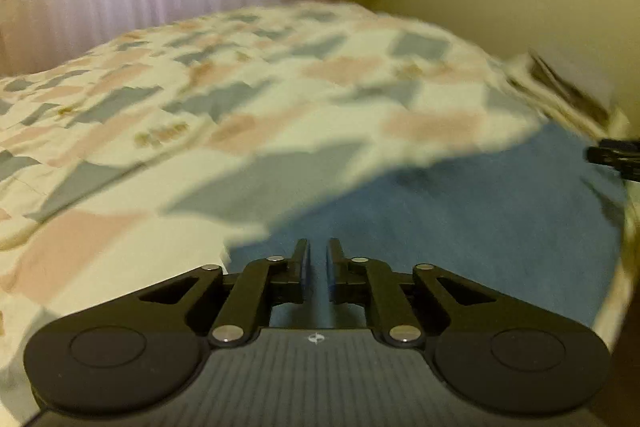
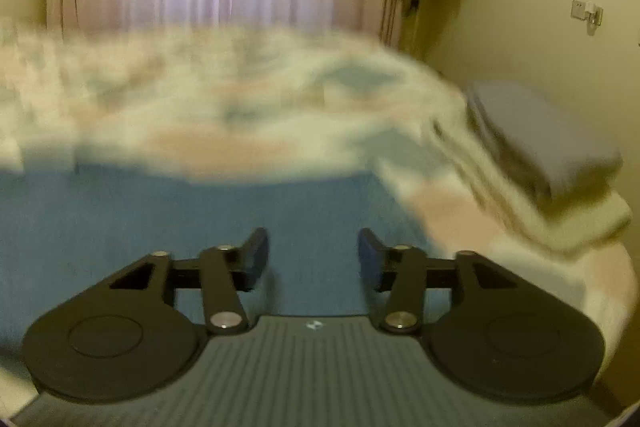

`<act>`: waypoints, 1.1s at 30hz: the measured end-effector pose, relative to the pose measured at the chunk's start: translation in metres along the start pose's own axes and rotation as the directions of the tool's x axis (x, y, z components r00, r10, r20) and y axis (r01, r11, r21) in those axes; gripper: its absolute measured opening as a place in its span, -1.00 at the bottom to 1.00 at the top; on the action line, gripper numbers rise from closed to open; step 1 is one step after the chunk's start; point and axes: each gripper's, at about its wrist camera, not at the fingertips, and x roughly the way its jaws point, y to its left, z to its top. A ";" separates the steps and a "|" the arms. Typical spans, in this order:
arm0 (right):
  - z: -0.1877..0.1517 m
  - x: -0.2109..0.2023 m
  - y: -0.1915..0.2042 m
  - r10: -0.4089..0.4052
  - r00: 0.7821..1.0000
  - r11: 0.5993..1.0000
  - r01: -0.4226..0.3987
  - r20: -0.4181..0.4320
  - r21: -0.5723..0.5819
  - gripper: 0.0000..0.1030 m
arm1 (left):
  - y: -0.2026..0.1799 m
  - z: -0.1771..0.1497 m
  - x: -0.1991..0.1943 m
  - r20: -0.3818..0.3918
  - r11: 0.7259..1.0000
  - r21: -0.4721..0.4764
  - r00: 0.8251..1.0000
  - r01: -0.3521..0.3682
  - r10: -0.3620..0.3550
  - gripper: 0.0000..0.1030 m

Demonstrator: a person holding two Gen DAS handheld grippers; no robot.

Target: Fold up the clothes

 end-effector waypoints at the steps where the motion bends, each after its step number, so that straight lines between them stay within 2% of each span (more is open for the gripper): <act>1: -0.011 -0.001 0.001 -0.016 1.000 1.000 0.016 -0.016 -0.004 -0.09 | -0.002 -0.009 -0.001 -0.017 1.000 0.013 1.000 -0.018 0.018 -0.69; 3: -0.013 -0.015 0.000 -0.019 1.000 0.999 0.020 -0.011 0.034 -0.10 | -0.006 -0.027 -0.004 -0.052 0.998 0.040 0.997 -0.053 0.055 -0.69; 5: -0.008 -0.032 0.002 -0.034 0.999 0.998 0.034 -0.003 0.061 -0.09 | 0.003 -0.033 -0.018 -0.050 0.998 -0.029 0.997 -0.055 0.053 -0.66; 6: -0.007 -0.039 0.003 -0.020 1.000 0.996 0.019 0.011 0.090 -0.08 | 0.012 -0.034 -0.025 -0.051 0.994 -0.090 0.997 -0.055 0.051 -0.54; 7: -0.007 -0.046 0.004 0.015 0.999 0.991 -0.019 0.031 0.133 -0.07 | 0.022 -0.035 -0.029 -0.056 0.985 -0.161 0.997 -0.059 0.050 -0.18; 8: -0.008 -0.054 0.006 0.048 0.997 0.983 -0.057 0.052 0.176 -0.04 | 0.032 -0.038 -0.032 -0.059 0.970 -0.241 0.998 -0.035 0.021 0.09; 9: -0.009 -0.059 0.008 0.081 0.994 0.972 -0.093 0.067 0.214 -0.03 | 0.042 -0.042 -0.032 -0.058 0.945 -0.327 0.998 0.009 -0.029 0.16; 11: -0.014 -0.060 0.019 0.142 0.988 0.951 -0.154 0.063 0.270 -0.02 | 0.057 -0.051 -0.032 -0.046 0.877 -0.472 0.992 0.085 -0.120 0.26; 13: -0.023 -0.060 0.028 0.183 0.982 0.934 -0.189 0.048 0.302 -0.02 | 0.061 -0.063 -0.026 -0.034 0.815 -0.563 0.981 0.139 -0.191 0.33; 16: -0.033 -0.061 0.036 0.245 0.968 0.898 -0.246 0.050 0.364 -0.02 | 0.068 -0.080 -0.018 -0.002 0.697 -0.685 0.957 0.211 -0.291 0.34; 17: -0.032 -0.061 0.037 0.260 0.964 0.893 -0.264 0.060 0.365 -0.02 | 0.070 -0.086 -0.015 0.013 0.653 -0.721 0.946 0.232 -0.323 0.31; 18: -0.032 -0.060 0.037 0.274 0.959 0.887 -0.281 0.071 0.367 -0.02 | 0.070 -0.090 -0.013 0.033 0.619 -0.742 0.936 0.257 -0.349 0.27; 19: -0.031 -0.060 0.037 0.289 0.954 0.881 -0.298 0.081 0.368 -0.12 | 0.068 -0.091 -0.012 0.057 0.595 -0.752 0.926 0.286 -0.373 0.21; 20: -0.031 -0.060 0.038 0.303 0.949 0.874 -0.314 0.091 0.369 -0.41 | 0.065 -0.092 -0.012 0.070 0.585 -0.753 0.922 0.300 -0.382 0.17; 21: -0.029 -0.059 0.038 0.320 0.942 0.867 -0.334 0.100 0.371 -0.54 | 0.062 -0.091 -0.012 0.075 0.588 -0.750 0.922 0.304 -0.381 0.16; 22: -0.027 -0.057 0.038 0.345 0.932 0.856 -0.360 0.108 0.372 -0.78 | 0.057 -0.090 -0.013 0.069 0.604 -0.739 0.926 0.298 -0.372 0.08; 23: -0.025 -0.055 0.038 0.367 0.923 0.845 -0.383 0.116 0.373 -0.88 | 0.055 -0.090 -0.015 0.059 0.622 -0.729 0.933 0.284 -0.356 -0.25; 24: -0.025 -0.051 0.038 0.380 0.917 0.839 -0.397 0.121 0.372 -0.88 | 0.055 -0.091 -0.017 0.052 0.635 -0.725 0.940 0.268 -0.338 -0.39; 25: -0.026 -0.046 0.039 0.386 0.915 0.837 -0.400 0.116 0.372 -0.88 | 0.057 -0.091 -0.019 0.060 0.630 -0.728 0.940 0.271 -0.335 -0.64; 26: -0.030 -0.037 0.040 0.395 0.914 0.834 -0.400 0.095 0.379 -0.88 | 0.061 -0.093 -0.023 0.081 0.612 -0.737 0.936 0.287 -0.342 -0.78; 27: -0.037 -0.026 0.039 0.408 0.911 0.826 -0.399 0.067 0.399 -0.89 | 0.065 -0.094 -0.026 0.101 0.595 -0.745 0.932 0.304 -0.349 -0.80; 28: -0.044 -0.014 0.039 0.421 0.906 0.817 -0.398 0.039 0.418 -1.00 | 0.066 -0.092 -0.031 0.115 0.594 -0.740 0.930 0.315 -0.350 -0.83; 31: -0.056 -0.002 0.030 0.461 0.886 0.759 -0.421 0.047 0.497 -1.00 | 0.052 -0.069 -0.048 0.126 0.670 -0.669 0.937 0.322 -0.325 -0.89; 33: -0.060 0.000 0.024 0.483 0.873 0.715 -0.437 0.068 0.546 -1.00 | 0.042 -0.050 -0.062 0.156 0.702 -0.623 0.934 0.345 -0.321 -0.89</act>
